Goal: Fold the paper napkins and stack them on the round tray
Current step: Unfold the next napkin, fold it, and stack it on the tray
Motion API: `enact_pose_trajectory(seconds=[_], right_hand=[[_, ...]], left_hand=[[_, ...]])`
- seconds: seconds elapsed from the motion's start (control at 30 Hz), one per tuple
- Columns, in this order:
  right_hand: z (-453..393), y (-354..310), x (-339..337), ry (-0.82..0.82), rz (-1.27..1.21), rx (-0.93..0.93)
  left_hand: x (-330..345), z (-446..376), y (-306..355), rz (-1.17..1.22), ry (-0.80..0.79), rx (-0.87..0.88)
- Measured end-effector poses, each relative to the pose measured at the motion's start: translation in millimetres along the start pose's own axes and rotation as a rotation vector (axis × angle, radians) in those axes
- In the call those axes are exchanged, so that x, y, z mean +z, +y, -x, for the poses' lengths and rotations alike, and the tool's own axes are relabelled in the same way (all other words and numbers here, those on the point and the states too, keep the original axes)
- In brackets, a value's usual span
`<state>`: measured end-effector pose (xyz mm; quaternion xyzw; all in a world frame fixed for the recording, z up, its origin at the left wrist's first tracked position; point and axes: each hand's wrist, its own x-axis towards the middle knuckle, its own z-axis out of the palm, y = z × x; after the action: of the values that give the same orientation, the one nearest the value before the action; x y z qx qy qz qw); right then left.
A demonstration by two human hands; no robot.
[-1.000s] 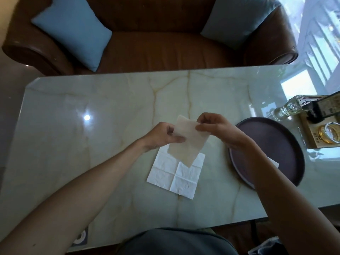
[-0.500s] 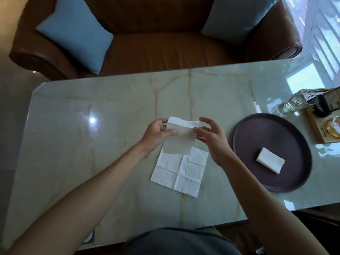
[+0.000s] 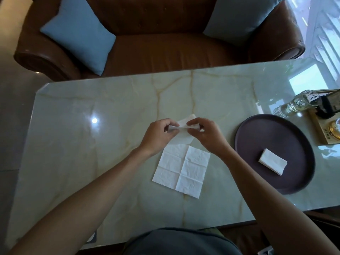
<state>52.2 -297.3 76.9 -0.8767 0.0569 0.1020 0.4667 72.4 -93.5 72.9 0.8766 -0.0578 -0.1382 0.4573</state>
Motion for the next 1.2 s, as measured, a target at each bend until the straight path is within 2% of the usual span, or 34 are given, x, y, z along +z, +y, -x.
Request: enact_pose_trajectory(seconds=[0.13, 0.23, 0.37, 0.57, 0.63, 0.7, 0.8, 0.9, 1.07, 1.2], right_hand=[[-2.7, -0.2, -4.3, 0.009, 0.114, -0.035], [-3.7, -2.9, -7.4, -0.017, 0.172, -0.096], [-3.8, -9.7, -15.5, -0.126, 0.183, -0.07], [-6.0, 4.0, -29.6, -0.115, 0.13, 0.021], [-5.9, 15.8, -37.0, -0.055, 0.068, 0.063], [-0.5, 25.4, -39.8, -0.045, -0.103, 0.136], [12.6, 28.0, -26.8, -0.216, -0.382, 0.271], [19.4, 30.5, -11.1, -0.337, -0.508, 0.344], [23.0, 22.9, -5.1, -0.292, -0.751, 0.398], [22.3, 14.8, -10.4, -0.266, -0.647, 0.387]], left_hand=[[-3.5, 1.1, -4.6, -0.198, 0.035, 0.087], [-5.8, -0.5, -4.9, -0.244, -0.001, 0.144], [-8.7, -1.5, -0.2, -0.159, -0.155, 0.154], [-14.5, 0.8, -1.6, 0.014, -0.165, 0.067], [-17.1, 0.4, -3.4, 0.142, -0.182, 0.004], [-20.1, 1.4, -2.4, 0.356, -0.207, -0.092], [-23.2, 1.5, 0.5, 0.689, -0.244, -0.245], [-23.2, 0.1, -0.2, 0.867, -0.263, -0.324], [-21.2, 2.0, -7.6, 0.874, -0.251, -0.401], [-11.1, 5.9, -14.5, 0.639, -0.321, -0.393]])
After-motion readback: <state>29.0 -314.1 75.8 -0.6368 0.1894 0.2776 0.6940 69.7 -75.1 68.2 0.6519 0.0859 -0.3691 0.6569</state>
